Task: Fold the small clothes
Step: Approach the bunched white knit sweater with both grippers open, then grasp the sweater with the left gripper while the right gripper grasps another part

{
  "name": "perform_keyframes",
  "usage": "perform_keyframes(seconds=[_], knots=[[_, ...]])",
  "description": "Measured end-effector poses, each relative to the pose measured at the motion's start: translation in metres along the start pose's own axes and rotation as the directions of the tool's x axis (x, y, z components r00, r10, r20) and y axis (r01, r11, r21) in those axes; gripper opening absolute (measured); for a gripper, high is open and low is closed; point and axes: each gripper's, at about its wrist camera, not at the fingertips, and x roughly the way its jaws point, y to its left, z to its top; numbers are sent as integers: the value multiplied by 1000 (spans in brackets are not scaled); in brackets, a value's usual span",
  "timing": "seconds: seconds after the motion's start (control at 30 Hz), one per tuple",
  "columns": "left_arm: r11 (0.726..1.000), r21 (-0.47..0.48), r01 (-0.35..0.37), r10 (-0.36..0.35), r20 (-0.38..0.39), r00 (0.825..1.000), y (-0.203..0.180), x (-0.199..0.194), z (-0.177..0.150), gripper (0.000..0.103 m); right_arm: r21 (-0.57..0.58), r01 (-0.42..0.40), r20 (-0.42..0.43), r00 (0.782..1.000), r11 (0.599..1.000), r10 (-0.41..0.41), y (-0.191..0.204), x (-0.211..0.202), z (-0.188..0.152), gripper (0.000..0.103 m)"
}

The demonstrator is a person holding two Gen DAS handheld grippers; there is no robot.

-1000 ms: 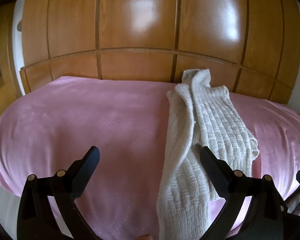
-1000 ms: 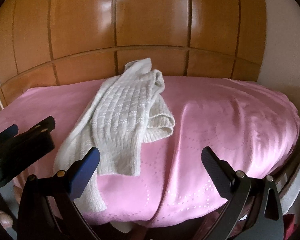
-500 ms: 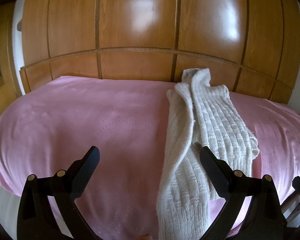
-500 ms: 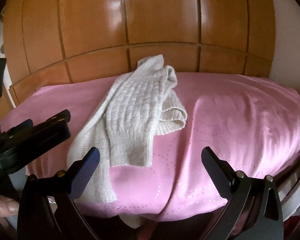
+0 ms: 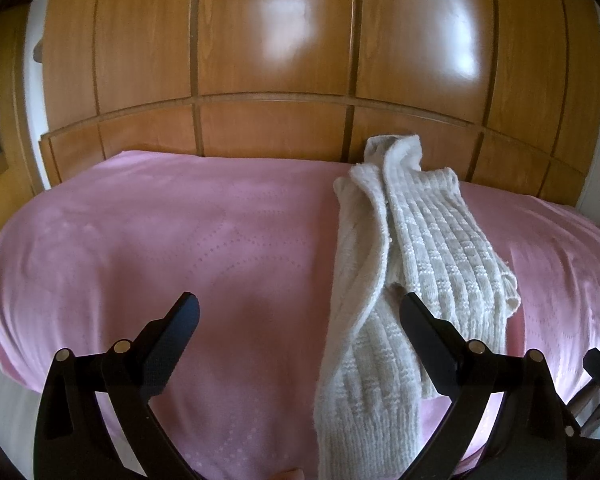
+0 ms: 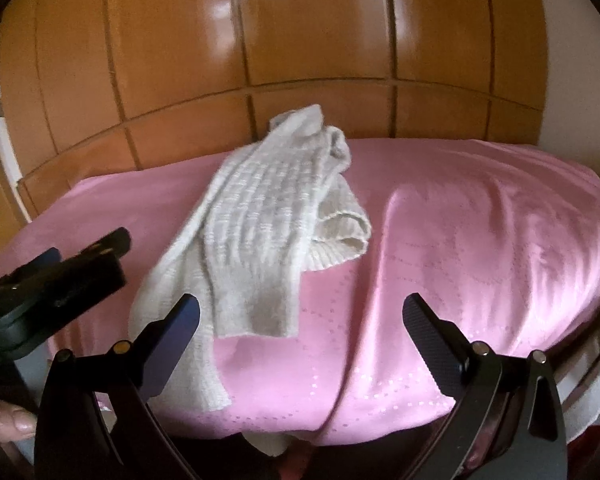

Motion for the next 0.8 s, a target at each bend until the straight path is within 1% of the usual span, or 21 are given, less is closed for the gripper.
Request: perform_keyframes(seconds=[0.1,0.33,0.47,0.57,0.67,0.8], knots=[[1000,1,1,-1,-3,1000,0,1,0,99,5,-3,3,1000,1000,3,0,1,0,101],[1000,6,-1,1,-21,1000,2,5,0,99,32,1,-30,1000,999,0,-6,10,0,101],[1000,12,-4,5,-41,999,3,9,-3,99,61,27,-40,999,998,-25,-14,15,1,101],[1000,15,-7,8,-58,998,5,13,-5,99,93,51,-61,997,994,-46,-25,21,2,101],[1000,18,-7,9,-80,997,8,19,-8,99,83,34,-77,997,996,-28,-30,28,4,101],[999,42,31,-25,-144,989,15,34,-9,99,101,-22,-104,994,995,33,-39,41,14,100]])
